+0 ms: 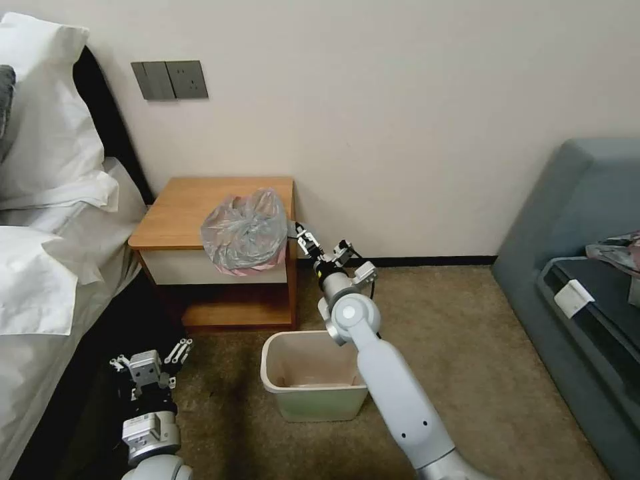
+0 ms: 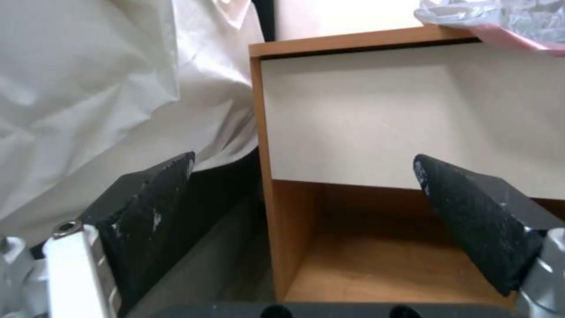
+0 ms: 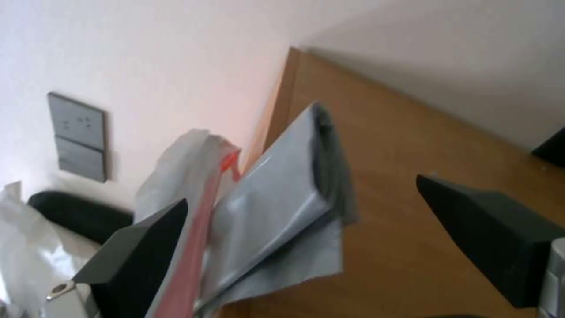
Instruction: Pick up the garbage bag from the table and place it over the trash can.
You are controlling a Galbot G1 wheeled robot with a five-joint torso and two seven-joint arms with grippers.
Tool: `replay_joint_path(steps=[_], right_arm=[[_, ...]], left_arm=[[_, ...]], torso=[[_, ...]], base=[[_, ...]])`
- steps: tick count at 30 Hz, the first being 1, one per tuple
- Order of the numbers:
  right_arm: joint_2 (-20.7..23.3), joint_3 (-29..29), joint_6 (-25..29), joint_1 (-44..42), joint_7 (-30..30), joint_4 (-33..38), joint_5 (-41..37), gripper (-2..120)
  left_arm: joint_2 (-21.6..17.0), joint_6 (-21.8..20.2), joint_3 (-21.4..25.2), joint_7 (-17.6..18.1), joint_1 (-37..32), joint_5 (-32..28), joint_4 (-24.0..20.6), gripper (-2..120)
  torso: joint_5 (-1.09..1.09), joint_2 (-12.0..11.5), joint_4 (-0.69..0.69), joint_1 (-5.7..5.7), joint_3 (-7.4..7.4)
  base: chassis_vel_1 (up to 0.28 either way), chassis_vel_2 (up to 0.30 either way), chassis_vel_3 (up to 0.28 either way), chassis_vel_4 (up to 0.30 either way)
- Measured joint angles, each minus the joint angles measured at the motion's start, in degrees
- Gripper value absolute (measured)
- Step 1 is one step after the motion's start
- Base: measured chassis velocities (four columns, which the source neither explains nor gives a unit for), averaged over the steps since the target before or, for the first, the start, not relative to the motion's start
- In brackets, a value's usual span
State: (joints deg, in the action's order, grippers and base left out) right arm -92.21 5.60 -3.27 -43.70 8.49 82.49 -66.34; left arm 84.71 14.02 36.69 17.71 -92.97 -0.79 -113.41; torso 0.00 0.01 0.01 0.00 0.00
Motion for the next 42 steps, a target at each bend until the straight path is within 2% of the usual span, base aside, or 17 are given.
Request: replay_joint_path(steps=[9, 14, 15, 18, 19, 22, 23, 26, 27, 32, 34, 36, 42], right_arm=[[0.0, -0.4, -0.4, 0.1, -1.4, -0.4, 0.5, 100], [0.1, -0.7, -0.1, 0.0, -2.6, -0.6, 1.6, 82], [0.1, -0.7, -0.1, 0.0, -2.6, -0.6, 1.6, 82], [0.1, -0.7, 0.4, -0.2, -3.8, -1.0, 2.4, 67], [0.1, -0.7, 0.4, -0.2, -3.8, -1.0, 2.4, 67], [0.1, -0.4, 0.9, 0.1, -5.0, -1.4, 3.1, 52], [0.1, -0.4, 0.9, 0.1, -5.0, -1.4, 3.1, 52], [0.1, -0.3, 1.0, 0.3, -5.6, -1.4, 3.5, 36], [0.1, -0.3, 1.0, 0.3, -5.6, -1.4, 3.5, 36], [0.1, -0.3, 1.1, 0.4, -5.9, -1.5, 3.9, 17], [0.1, -0.3, 1.1, 0.4, -6.0, -1.4, 4.0, 14], [0.1, -0.3, 1.2, 0.4, -6.0, -1.4, 4.2, 2], [0.1, -0.4, 1.3, 0.4, -6.1, -1.4, 4.5, 0]], left_arm=[[0.2, 0.0, -0.1, 0.3, 0.2, 0.1, 0.2, 98], [0.2, 0.1, 0.0, 0.4, 0.3, 0.1, 0.3, 98], [0.2, 0.1, 0.0, 0.4, 0.3, 0.1, 0.3, 98], [0.2, 0.1, -0.1, 0.5, 0.3, 0.1, 0.4, 98], [0.2, 0.1, -0.1, 0.5, 0.3, 0.1, 0.4, 98], [0.2, 0.1, -0.1, 0.5, 0.2, 0.2, 0.5, 98], [0.2, 0.1, -0.1, 0.5, 0.2, 0.2, 0.5, 98], [0.1, 0.2, 0.0, 0.5, 0.1, 0.3, 0.5, 98], [0.1, 0.2, 0.0, 0.5, 0.1, 0.3, 0.5, 98], [0.0, 0.2, 0.0, 0.6, 0.3, 0.3, 0.7, 98], [0.1, 0.2, -0.1, 0.6, 0.3, 0.3, 0.7, 98], [0.1, 0.2, -0.1, 0.6, 0.4, 0.3, 0.7, 98], [-0.1, 0.2, -0.1, 0.6, 0.4, 0.2, 0.9, 98]], torso=[[0.0, 0.0, -0.01, 0.0, 0.0], [0.0, 0.0, -0.01, 0.0, 0.0], [0.0, 0.0, -0.01, 0.0, 0.0], [0.0, 0.0, -0.01, 0.0, 0.0], [0.0, 0.0, -0.01, 0.0, 0.0], [0.0, 0.0, -0.01, 0.0, 0.0], [0.0, 0.0, -0.01, 0.0, 0.0], [0.0, 0.0, -0.01, 0.0, 0.0], [0.0, 0.0, -0.01, 0.0, 0.0], [0.0, 0.0, -0.01, 0.0, 0.0], [0.0, 0.0, -0.01, 0.0, 0.0], [0.0, 0.0, -0.01, 0.0, 0.0], [0.0, 0.0, -0.01, 0.0, 0.0]], base=[[0.0, 0.0, 0.0, 0.0], [0.0, 0.0, 0.0, 0.0], [0.0, 0.0, 0.0, 0.0], [0.0, 0.0, 0.0, 0.0], [0.0, 0.0, 0.0, 0.0], [0.0, 0.0, 0.0, 0.0], [0.0, 0.0, 0.0, 0.0], [0.0, 0.0, 0.0, 0.0], [0.0, 0.0, 0.0, 0.0], [0.0, 0.0, 0.0, 0.0], [0.0, 0.0, 0.0, 0.0], [0.0, 0.0, 0.0, 0.0], [0.0, 0.0, 0.0, 0.0]])
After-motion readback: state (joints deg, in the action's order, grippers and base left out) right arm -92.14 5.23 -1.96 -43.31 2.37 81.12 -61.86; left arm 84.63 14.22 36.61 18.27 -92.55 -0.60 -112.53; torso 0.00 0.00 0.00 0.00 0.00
